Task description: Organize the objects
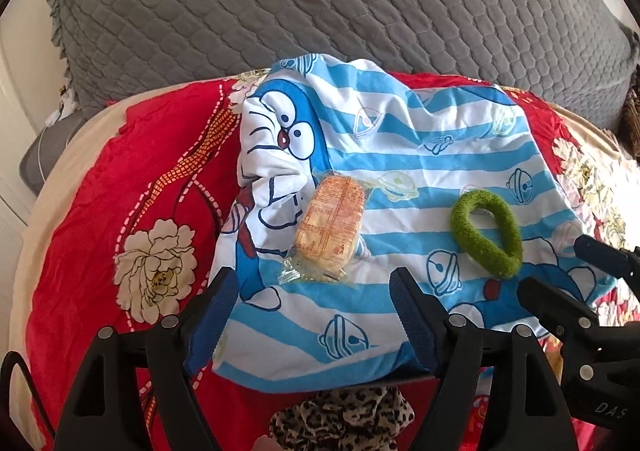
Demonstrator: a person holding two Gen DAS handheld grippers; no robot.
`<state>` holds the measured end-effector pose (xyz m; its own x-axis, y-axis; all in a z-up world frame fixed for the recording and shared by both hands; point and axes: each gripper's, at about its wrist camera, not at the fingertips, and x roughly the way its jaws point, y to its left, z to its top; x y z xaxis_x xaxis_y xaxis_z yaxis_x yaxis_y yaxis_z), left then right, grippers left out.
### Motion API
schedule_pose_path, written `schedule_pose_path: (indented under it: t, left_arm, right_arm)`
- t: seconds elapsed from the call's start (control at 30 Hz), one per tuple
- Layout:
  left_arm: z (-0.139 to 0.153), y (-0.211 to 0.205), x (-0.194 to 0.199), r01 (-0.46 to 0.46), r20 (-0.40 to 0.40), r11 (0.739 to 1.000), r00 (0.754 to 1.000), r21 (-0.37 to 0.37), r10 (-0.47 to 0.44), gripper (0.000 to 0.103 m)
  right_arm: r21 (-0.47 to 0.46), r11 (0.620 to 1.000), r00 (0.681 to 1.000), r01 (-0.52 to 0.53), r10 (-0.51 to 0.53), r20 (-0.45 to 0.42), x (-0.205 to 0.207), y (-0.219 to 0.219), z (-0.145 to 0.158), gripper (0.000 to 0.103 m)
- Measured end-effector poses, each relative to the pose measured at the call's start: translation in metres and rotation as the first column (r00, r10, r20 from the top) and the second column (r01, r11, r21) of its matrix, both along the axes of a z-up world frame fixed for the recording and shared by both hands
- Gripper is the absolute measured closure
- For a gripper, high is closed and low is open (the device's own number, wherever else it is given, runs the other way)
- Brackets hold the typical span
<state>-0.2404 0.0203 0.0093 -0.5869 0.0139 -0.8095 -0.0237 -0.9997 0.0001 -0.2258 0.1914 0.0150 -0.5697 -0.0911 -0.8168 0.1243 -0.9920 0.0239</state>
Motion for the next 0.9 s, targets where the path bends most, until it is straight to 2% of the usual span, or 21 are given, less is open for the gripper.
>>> schedule_pose_path:
  t: [0.2,0.4,0.53,0.9]
  left_arm:
    - [0.008,-0.001,0.008,0.008,-0.009,1.000,1.000,-0.001,-0.008,0.018]
    - [0.014,-0.004,0.017,0.009,-0.017,1.000,1.000,-0.002,-0.009,0.017]
    - [0.017,-0.005,0.024,0.010,-0.019,1.000,1.000,-0.001,-0.010,0.017]
    - [0.026,-0.004,0.040,0.012,-0.027,1.000,1.000,0.019,-0.011,0.017]
  right_arm:
    - [0.017,1.000,1.000,0.003,-0.003,-0.013,0.008,-0.002,0.006,0.010]
    - [0.014,1.000,1.000,0.010,-0.009,-0.019,0.018,-0.001,0.010,0.010]
    - [0.021,1.000,1.000,0.006,-0.006,-0.022,0.024,-0.003,0.013,0.004]
    - [0.028,0.999,0.999,0.025,-0.024,-0.033,0.035,0.000,0.024,0.002]
